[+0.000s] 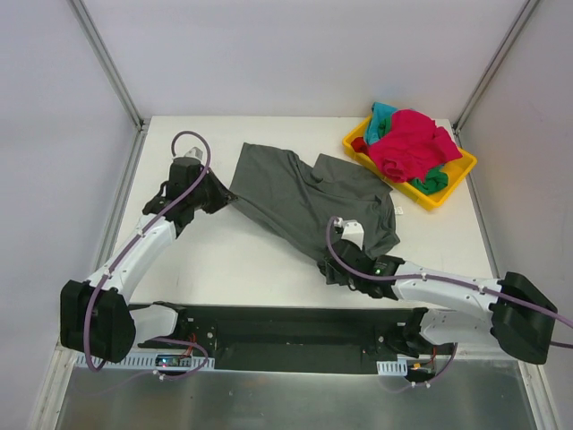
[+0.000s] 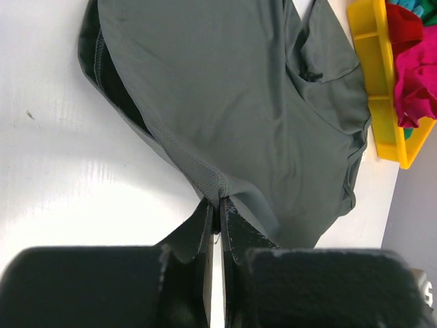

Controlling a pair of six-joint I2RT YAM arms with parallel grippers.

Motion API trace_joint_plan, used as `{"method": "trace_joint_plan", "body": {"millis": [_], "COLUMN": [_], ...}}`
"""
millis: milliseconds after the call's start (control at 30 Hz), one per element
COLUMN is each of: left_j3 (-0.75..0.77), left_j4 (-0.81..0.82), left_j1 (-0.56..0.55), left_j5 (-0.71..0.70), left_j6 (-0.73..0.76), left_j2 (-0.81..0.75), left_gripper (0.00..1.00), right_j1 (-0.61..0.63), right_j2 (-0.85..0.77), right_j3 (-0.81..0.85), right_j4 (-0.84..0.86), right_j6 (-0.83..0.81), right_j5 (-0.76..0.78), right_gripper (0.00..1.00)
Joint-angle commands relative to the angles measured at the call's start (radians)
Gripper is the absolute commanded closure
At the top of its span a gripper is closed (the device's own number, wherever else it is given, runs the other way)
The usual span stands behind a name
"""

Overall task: Fold and stack the t-shirts
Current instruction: Flatten out the tshirt

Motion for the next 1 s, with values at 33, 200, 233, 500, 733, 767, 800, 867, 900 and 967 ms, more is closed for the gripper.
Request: {"method": "trace_joint_plan", "body": {"millis": [33,200,233,500,733,767,800,867,900,967], "left_j3": [0.042,0.047,0.047,0.047,0.045,0.05,0.054,0.063,0.067,0.068], "left_j4": [0.002,0.0,0.0,0.0,0.0,0.0,0.0,0.0,0.0,0.0], "left_j1": [-0.006,-0.006,-0.006,-0.006,-0.006,-0.006,-0.006,-0.006,-0.006,-0.006], "left_j5": [0.018,0.015,0.016,0.015,-0.03,-0.034,-0.037,-0.037,-0.034,-0.03], "left_j6": [0.023,0.023,0.021,0.02,0.01,0.01,0.015,0.018,0.018,0.018], "left_j2": [0.008,0.019,0.021,0.028,0.013,0.013,0.018,0.022,0.022,0.027], "left_gripper": [1.0,1.0,1.0,1.0,1.0,1.0,1.0,1.0,1.0,1.0], "right_j1": [0.006,0.046,0.05,0.073,0.115,0.128,0.139,0.162,0.173,0.187], "right_j2": [0.083,0.171,0.186,0.237,0.144,0.133,0.125,0.12,0.127,0.15], "right_j3": [0.028,0.045,0.049,0.092,0.126,0.126,0.127,0.132,0.14,0.157], "right_j4": [0.114,0.117,0.117,0.014,-0.094,-0.089,-0.083,-0.077,-0.078,-0.071], "right_j6": [0.054,0.093,0.105,0.219,0.205,0.199,0.2,0.199,0.199,0.182], "right_j5": [0.059,0.054,0.058,0.13,0.158,0.148,0.137,0.121,0.118,0.103], "right_gripper": [0.44,0.46,0.46,0.49,0.47,0.47,0.47,0.46,0.46,0.46]}}
